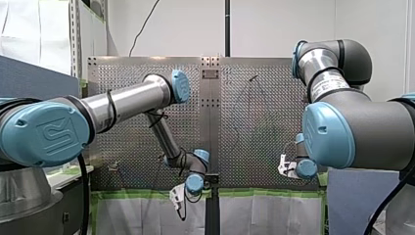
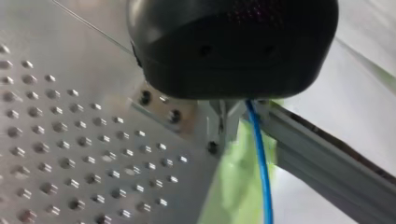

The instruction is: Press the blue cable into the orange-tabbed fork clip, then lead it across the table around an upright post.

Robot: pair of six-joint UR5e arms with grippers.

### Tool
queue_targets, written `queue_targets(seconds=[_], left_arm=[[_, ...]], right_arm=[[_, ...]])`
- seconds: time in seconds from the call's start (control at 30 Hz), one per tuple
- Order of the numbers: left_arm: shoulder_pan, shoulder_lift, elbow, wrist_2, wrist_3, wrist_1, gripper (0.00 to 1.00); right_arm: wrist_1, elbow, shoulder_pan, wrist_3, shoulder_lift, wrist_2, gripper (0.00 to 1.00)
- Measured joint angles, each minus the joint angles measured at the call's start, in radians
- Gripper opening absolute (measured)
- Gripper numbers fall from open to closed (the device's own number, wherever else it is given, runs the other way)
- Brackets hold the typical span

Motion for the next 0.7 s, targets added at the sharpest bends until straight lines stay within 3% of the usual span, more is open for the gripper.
queue_targets(seconds=[0.23, 0.43, 0.7], left_arm=[[-0.007, 0.067, -0.050, -0.050, 0.018, 0.030, 0.00], [-0.012, 0.121, -0.114, -0.089, 0.058, 0.033, 0.00], [-0.008, 0.169, -0.190, -0.142, 0.103, 0.084, 0.00]], right_arm=[[-0.002, 0.000, -0.001, 0.001, 0.001, 0.000, 0.00], [-0.004, 0.000, -0.003, 0.002, 0.001, -0.001, 0.00], [-0.005, 0.000, -0.004, 0.004, 0.001, -0.002, 0.00]])
